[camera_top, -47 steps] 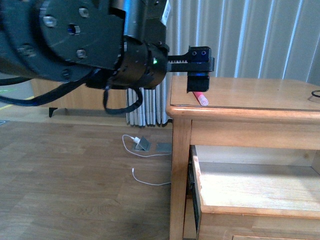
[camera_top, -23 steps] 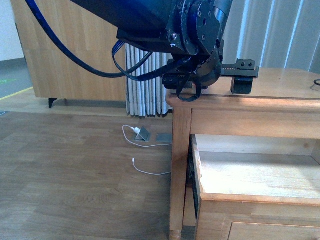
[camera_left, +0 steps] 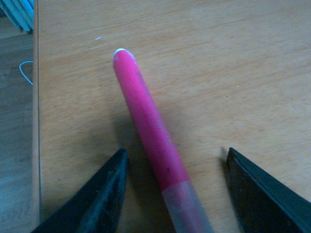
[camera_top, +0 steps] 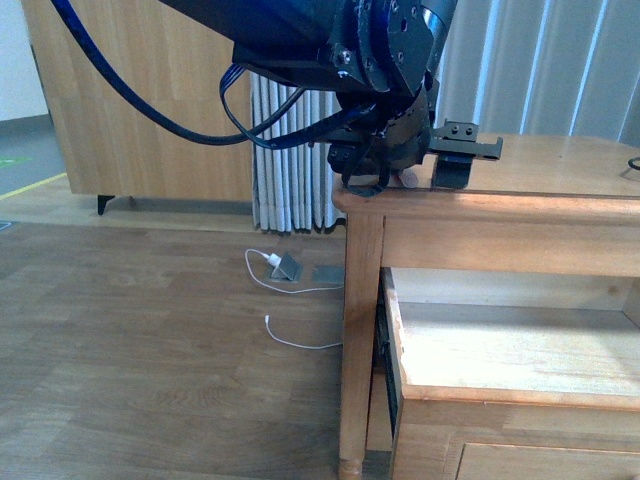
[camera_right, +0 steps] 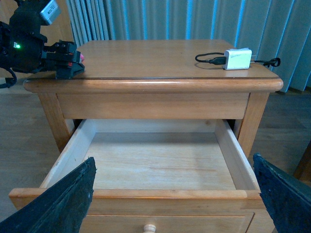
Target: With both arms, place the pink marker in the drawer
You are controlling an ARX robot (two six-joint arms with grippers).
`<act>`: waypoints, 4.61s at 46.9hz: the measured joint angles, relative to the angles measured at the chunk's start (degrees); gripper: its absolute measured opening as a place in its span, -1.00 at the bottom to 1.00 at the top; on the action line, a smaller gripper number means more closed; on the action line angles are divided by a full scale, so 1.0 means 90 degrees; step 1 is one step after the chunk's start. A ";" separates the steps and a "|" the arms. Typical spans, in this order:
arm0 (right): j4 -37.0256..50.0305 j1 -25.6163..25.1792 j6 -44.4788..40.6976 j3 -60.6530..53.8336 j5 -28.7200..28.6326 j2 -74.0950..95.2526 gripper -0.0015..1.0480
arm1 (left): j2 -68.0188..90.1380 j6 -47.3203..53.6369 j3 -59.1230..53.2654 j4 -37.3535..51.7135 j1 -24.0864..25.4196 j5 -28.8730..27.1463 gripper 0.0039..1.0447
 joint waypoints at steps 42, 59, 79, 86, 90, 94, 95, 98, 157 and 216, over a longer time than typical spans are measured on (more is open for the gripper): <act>0.0000 0.0000 0.0002 0.0000 0.0000 0.0000 0.84 | -0.1834 0.0634 -0.3011 0.2011 0.0143 0.2905 -0.73; 0.0000 0.0000 0.0000 0.0000 0.0000 0.0000 0.84 | -0.2018 0.1481 -0.3653 0.2110 -0.0117 0.3419 -0.73; 0.0000 0.0000 0.0000 0.0000 0.0000 0.0000 0.84 | -0.0673 0.1552 -0.3271 0.2169 -0.0561 0.3094 -0.73; 0.0000 0.0000 0.0000 0.0000 0.0000 0.0000 0.84 | -0.0352 0.1530 -0.2985 0.2096 -0.0624 0.3007 -0.73; 0.0000 0.0000 0.0002 0.0000 0.0000 0.0000 0.84 | -0.0267 0.1528 -0.2888 0.2079 -0.0631 0.2965 -0.73; 0.0000 0.0000 0.0002 0.0000 0.0000 0.0000 0.84 | -0.0231 0.1523 -0.2868 0.2079 -0.0631 0.2956 -0.73; 0.0000 0.0000 0.0002 0.0000 0.0000 0.0000 0.84 | -0.0223 0.1518 -0.2868 0.2076 -0.0631 0.2960 -0.73; 0.0000 0.0000 0.0002 0.0000 0.0000 0.0000 0.84 | -0.0209 0.1513 -0.2871 0.2076 -0.0634 0.2960 -0.73; 0.0000 0.0000 0.0002 0.0000 0.0000 0.0000 0.84 | -0.6028 0.0967 -0.7771 0.3582 0.0658 0.0376 0.89; 0.0000 0.0000 0.0000 0.0000 0.0000 0.0000 0.84 | -1.2364 0.0282 -1.2988 0.3349 0.3473 0.1260 -0.79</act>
